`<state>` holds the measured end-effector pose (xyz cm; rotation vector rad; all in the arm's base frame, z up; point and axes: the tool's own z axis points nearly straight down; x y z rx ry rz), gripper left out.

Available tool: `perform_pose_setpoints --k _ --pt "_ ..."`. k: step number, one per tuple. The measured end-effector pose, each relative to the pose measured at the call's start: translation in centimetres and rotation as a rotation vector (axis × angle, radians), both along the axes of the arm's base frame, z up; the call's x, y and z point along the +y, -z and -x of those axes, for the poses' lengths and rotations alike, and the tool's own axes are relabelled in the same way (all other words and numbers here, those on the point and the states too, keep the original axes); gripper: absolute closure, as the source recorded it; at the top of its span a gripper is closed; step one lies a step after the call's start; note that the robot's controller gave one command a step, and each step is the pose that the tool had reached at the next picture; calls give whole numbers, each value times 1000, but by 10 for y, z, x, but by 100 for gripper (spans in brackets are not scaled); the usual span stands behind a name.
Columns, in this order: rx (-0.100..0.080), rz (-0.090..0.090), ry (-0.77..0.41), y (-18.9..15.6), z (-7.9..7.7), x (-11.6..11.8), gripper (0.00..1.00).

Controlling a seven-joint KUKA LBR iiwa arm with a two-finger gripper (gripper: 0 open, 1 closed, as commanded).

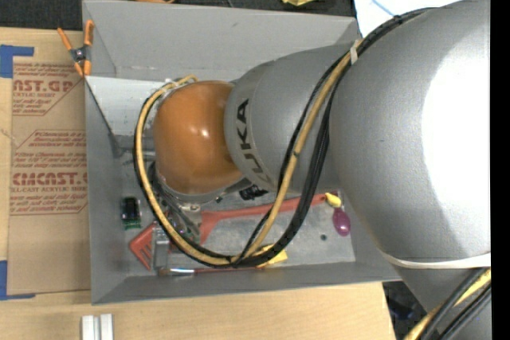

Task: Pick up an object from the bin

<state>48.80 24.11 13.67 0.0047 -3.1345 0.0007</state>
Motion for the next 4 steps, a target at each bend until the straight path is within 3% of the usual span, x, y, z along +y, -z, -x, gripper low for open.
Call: perform_pose_setpoints --k 1,2,3,4 --pt "-7 -2 2 -4 -3 -1 0" --pt "-9 -5 -372 66 -48 5 0" --pt "-23 -8 -300 64 -1 8 0" --pt "-14 -5 -684 67 -23 4 0"
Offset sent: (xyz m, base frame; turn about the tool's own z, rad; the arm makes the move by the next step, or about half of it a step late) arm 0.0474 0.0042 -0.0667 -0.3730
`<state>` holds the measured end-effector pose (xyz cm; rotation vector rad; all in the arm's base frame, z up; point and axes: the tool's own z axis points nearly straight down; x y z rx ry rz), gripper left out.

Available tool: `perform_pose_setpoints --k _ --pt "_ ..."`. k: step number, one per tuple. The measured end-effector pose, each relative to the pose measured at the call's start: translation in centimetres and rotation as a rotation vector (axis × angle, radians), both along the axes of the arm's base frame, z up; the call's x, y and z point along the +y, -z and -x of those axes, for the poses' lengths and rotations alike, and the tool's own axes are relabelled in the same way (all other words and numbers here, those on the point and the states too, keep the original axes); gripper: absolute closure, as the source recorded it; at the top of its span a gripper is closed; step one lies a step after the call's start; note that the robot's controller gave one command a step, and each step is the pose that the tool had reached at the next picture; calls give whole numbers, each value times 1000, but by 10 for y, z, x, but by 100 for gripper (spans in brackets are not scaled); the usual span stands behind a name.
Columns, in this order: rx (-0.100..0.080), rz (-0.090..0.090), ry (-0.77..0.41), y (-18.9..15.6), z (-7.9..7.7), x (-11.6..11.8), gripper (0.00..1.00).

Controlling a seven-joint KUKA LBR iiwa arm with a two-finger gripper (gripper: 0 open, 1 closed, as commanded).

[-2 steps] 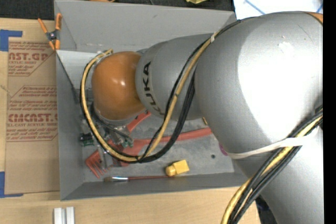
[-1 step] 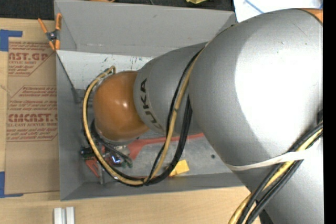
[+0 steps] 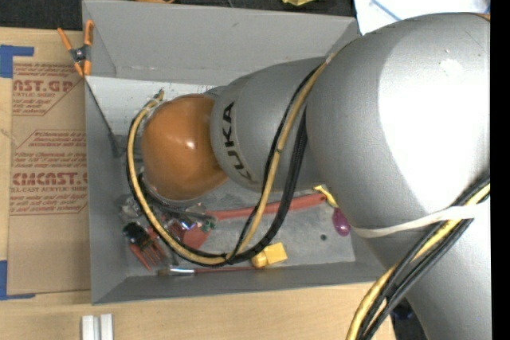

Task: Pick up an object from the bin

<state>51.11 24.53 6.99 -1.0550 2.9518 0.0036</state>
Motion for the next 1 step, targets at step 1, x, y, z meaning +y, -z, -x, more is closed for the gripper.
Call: perform_pose_setpoints --k 1 --pt "-8 -11 353 -3 20 5 0"
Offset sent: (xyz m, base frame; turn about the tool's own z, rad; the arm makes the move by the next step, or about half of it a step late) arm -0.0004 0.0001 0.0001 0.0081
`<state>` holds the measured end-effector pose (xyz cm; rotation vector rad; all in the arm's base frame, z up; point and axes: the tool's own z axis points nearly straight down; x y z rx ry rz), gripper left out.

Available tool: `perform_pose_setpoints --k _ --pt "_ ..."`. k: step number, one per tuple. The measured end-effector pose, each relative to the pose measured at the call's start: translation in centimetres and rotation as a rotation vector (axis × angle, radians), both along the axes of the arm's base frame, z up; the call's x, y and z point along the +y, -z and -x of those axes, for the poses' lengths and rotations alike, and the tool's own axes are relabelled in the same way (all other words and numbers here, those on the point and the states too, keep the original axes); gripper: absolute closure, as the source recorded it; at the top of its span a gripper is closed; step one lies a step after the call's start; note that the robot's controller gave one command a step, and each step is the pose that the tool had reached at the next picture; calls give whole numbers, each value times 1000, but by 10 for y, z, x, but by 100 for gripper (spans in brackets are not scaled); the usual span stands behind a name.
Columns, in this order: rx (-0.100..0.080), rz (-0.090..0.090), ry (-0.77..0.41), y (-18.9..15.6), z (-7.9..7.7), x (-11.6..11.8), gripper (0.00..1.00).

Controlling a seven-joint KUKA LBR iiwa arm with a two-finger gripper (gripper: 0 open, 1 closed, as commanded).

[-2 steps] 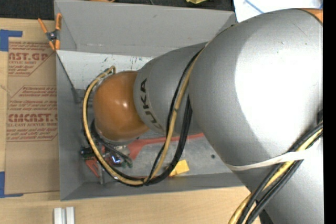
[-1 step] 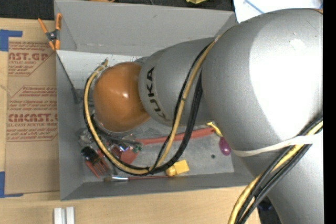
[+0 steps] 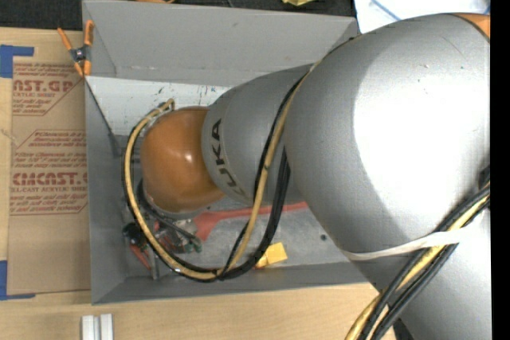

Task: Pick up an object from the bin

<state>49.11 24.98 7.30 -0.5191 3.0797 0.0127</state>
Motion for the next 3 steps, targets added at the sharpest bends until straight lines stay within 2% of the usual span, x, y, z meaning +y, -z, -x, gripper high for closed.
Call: perform_pose_setpoints --k 1,2,3 --pt "4 7 -344 2 -20 -3 100" --pt "4 7 -343 2 -20 -3 100" --pt "15 10 -344 -20 -17 -4 100"
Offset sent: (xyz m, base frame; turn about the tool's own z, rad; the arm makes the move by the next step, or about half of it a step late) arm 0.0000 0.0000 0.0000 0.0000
